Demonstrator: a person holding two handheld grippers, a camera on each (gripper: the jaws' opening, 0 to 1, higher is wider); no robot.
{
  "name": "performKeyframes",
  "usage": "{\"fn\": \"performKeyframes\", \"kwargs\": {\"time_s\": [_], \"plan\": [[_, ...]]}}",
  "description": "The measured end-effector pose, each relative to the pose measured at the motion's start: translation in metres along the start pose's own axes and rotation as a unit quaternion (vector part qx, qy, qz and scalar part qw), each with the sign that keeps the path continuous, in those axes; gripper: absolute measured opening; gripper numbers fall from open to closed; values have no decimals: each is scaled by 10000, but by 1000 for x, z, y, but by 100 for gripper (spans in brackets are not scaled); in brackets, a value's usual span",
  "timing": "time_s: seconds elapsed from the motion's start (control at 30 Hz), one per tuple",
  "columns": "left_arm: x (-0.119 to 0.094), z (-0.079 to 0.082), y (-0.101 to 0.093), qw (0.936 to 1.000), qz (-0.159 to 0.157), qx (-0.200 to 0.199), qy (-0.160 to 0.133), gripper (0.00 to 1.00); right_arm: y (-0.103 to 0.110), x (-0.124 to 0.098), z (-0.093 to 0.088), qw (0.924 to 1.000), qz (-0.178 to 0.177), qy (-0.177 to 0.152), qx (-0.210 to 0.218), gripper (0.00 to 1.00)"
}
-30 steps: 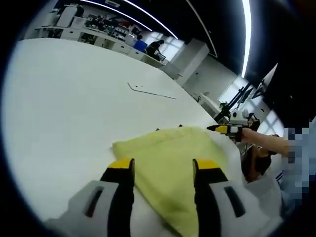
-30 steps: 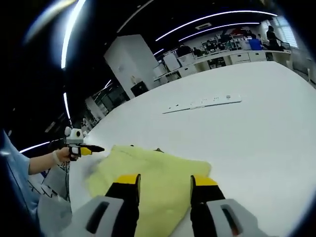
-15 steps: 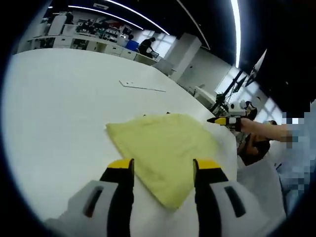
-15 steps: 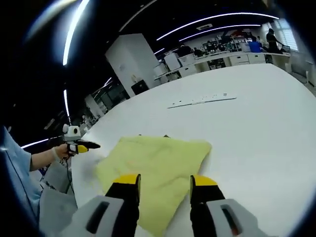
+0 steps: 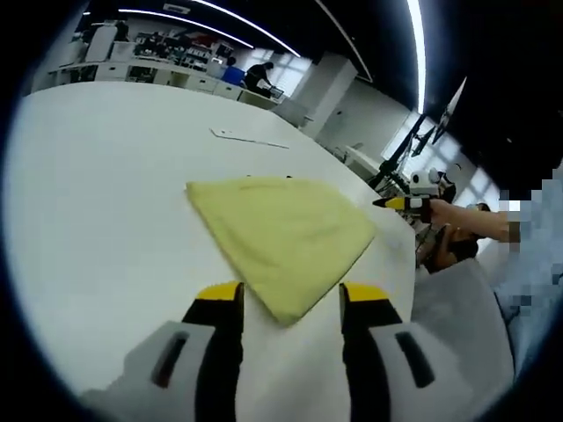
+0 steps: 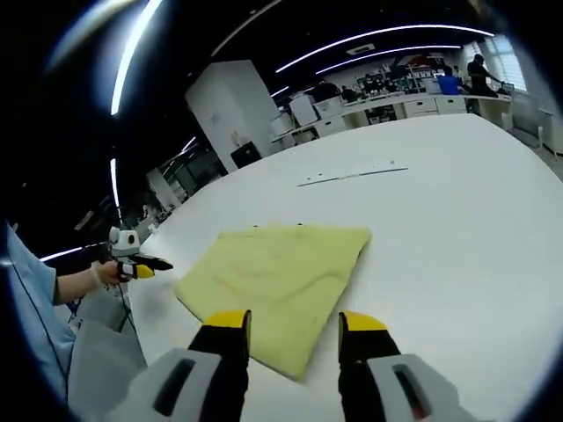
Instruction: Fold the garment on the visible template until the final outline fits inside the template.
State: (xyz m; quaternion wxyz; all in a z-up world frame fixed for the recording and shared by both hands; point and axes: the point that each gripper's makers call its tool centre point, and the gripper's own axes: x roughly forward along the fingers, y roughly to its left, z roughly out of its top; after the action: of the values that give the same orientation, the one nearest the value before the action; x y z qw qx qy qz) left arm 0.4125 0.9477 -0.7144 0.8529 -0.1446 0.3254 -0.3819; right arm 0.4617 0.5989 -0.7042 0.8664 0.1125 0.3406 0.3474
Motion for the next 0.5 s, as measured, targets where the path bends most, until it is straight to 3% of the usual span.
{"fn": "performKeyframes", "kwargs": {"time_s": [0.23,0.5], "plan": [[-4,-22,-1,9999,102,-3,29,36,2,-9,-27,9991,-6,207,-370,34],[0,-43,0,9997,219,-83,88,32,-7,-4,-62,9947,-118,574,-845,23]]}}
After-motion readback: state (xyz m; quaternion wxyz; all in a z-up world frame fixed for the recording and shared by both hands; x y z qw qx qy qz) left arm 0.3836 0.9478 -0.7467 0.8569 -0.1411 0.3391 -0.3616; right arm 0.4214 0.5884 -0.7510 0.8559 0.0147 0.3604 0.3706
